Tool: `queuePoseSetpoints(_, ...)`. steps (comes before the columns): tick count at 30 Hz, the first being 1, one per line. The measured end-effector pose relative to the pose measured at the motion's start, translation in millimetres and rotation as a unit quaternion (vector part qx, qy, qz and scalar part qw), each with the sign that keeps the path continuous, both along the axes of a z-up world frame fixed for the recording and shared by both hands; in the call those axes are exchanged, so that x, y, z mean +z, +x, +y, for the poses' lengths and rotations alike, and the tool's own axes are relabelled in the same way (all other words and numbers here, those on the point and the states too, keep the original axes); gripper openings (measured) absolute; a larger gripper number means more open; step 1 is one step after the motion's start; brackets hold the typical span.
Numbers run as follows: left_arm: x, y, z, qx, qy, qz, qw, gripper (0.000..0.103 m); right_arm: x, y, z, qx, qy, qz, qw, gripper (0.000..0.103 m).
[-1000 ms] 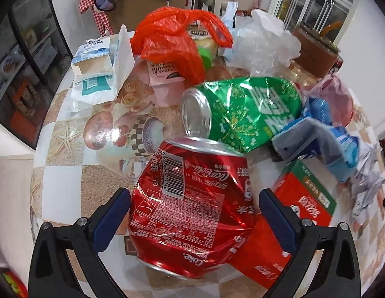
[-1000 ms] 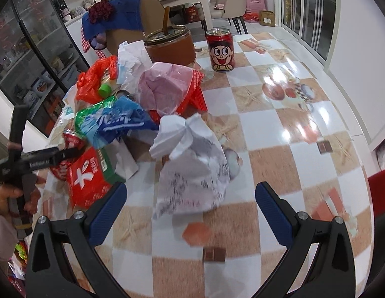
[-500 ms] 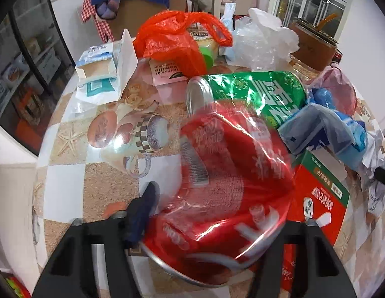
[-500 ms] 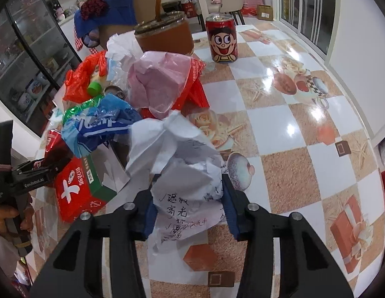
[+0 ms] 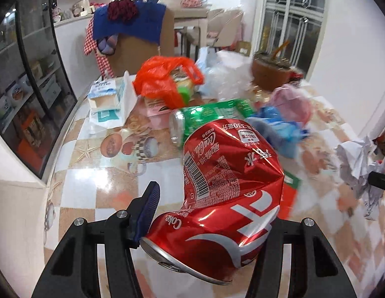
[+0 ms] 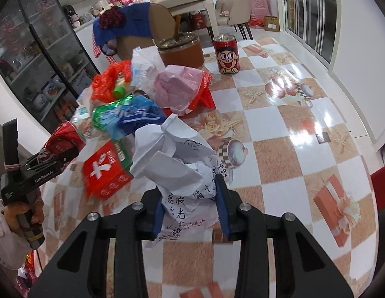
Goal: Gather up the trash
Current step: 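Carry the Coke can and crumpled paper over the trash bin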
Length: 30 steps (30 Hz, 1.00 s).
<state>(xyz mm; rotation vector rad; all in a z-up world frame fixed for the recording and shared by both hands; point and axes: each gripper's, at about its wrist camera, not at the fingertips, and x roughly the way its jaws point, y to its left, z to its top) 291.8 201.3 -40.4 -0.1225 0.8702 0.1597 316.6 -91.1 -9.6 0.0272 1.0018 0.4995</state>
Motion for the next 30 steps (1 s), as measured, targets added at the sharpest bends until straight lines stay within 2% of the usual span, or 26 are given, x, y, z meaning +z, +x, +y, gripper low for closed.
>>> queuePoseSetpoints(9, 32, -39, -60, -0.059, -0.025, -0.042, 0.9971, 0.103, 24, -44, -43, -0.025, 0.023, -0.011, 0.999, 0.038)
queuePoseSetpoints(17, 51, -63, -132, -0.130, -0.041, -0.060, 0.9888, 0.103, 41, -79, -103, -0.072, 0.042, -0.025, 0.996, 0.038)
queuePoseSetpoints(26, 82, -68, -227, -0.223, -0.064, -0.083, 0.9692, 0.103, 60, -115, -181, -0.140, 0.055, -0.052, 0.987, 0.038)
queuePoseSetpoints(30, 94, -65, -279, -0.266, -0.073, -0.091, 0.9570, 0.103, 66, -128, -224, -0.177, 0.055, -0.064, 0.980, 0.038)
